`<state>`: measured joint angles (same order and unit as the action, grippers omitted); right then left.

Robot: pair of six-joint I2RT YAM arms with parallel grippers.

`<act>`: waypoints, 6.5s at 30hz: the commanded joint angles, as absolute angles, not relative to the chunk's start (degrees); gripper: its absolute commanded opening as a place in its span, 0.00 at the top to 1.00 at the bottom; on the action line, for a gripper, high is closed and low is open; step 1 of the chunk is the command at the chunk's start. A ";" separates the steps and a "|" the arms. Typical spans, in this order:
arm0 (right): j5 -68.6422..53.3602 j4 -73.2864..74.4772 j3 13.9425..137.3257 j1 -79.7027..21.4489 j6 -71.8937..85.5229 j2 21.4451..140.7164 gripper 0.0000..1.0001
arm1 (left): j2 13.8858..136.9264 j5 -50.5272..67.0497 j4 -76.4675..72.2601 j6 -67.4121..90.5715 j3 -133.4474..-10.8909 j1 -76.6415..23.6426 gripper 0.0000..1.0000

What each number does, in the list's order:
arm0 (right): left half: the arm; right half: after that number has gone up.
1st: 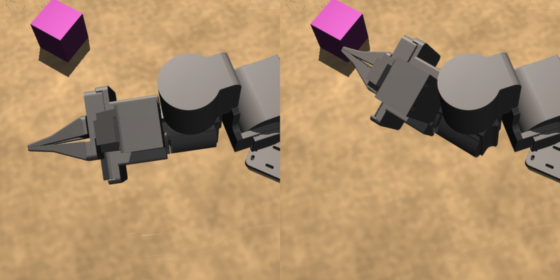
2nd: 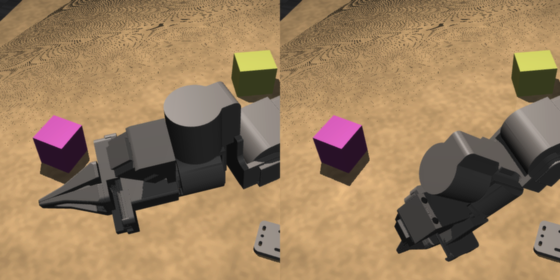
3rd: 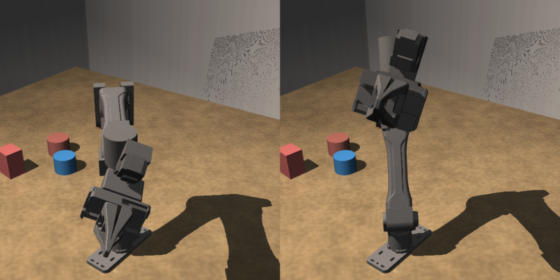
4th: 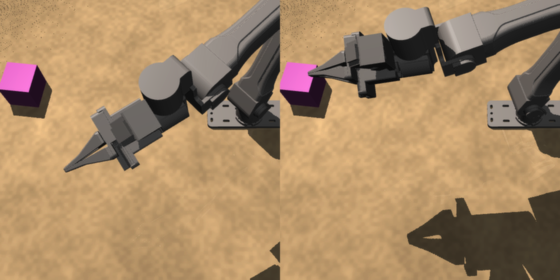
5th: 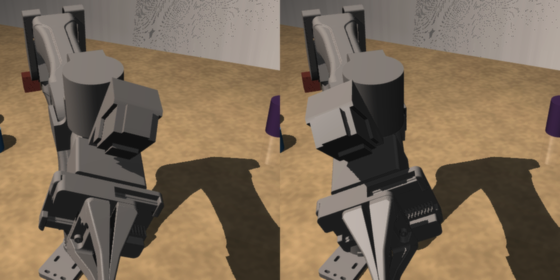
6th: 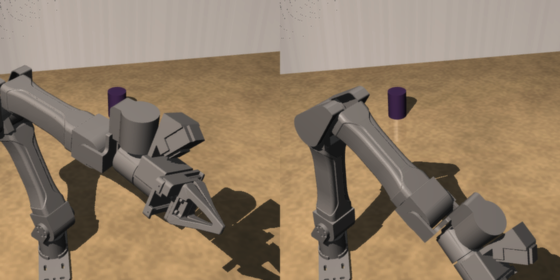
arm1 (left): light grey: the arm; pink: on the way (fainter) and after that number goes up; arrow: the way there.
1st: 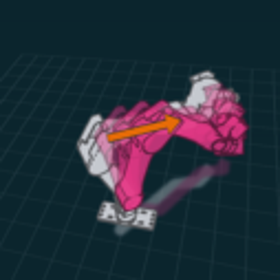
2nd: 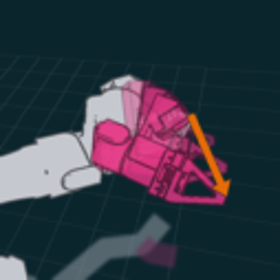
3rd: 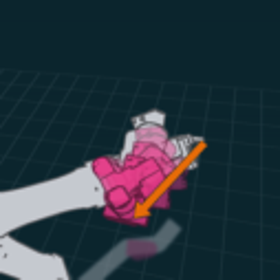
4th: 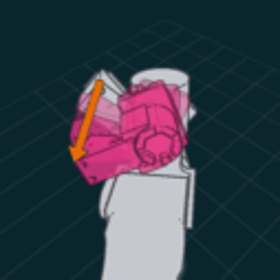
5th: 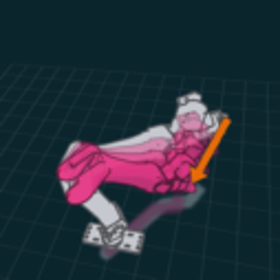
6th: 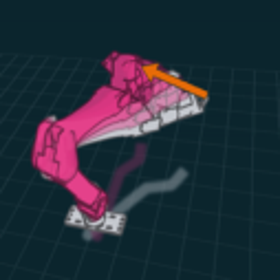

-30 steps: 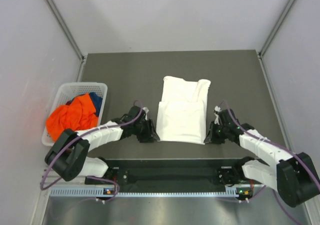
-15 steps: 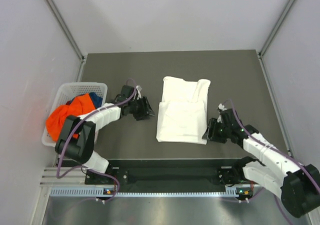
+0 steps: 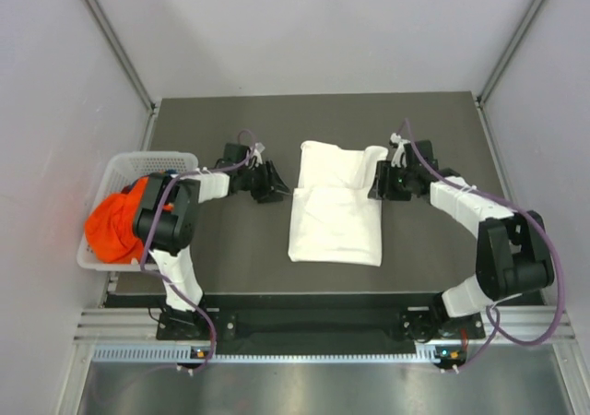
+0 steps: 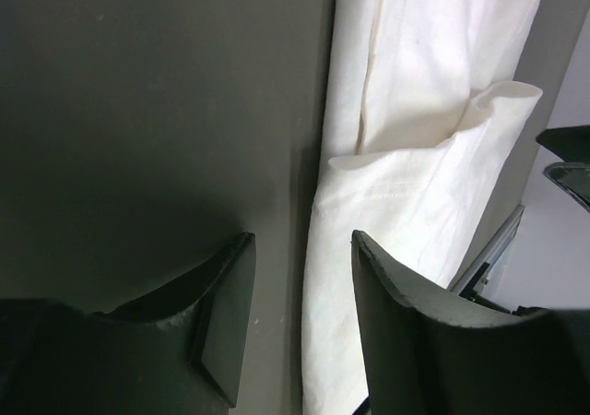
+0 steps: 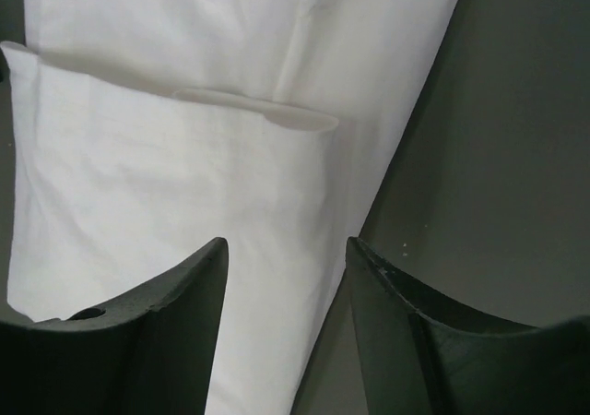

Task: Fold and stack the t-shirts
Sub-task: Fold the tshirt

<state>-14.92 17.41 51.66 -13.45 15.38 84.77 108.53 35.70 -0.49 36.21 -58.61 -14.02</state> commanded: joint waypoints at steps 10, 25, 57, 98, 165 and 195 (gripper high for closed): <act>-22.50 10.81 55.28 -11.34 6.59 93.86 0.46 | 115.40 39.99 -5.10 33.93 -63.72 -14.94 0.53; -24.70 7.03 55.11 -10.63 5.71 96.68 0.58 | 116.98 38.50 -2.46 31.46 -66.00 -16.43 0.65; -21.35 7.03 48.52 -10.55 11.69 89.11 0.64 | 110.39 32.87 1.93 33.05 -68.38 -20.65 0.99; -18.89 7.21 52.82 -10.64 10.55 94.30 0.57 | 111.97 32.61 2.64 32.87 -70.14 -20.74 1.00; -8.79 8.18 43.33 -11.16 12.66 76.46 1.00 | 108.27 28.92 0.44 35.07 -71.36 -23.55 1.00; -12.20 28.04 46.23 -13.09 18.10 71.73 0.63 | 94.51 24.07 14.77 29.79 -65.41 -25.05 0.60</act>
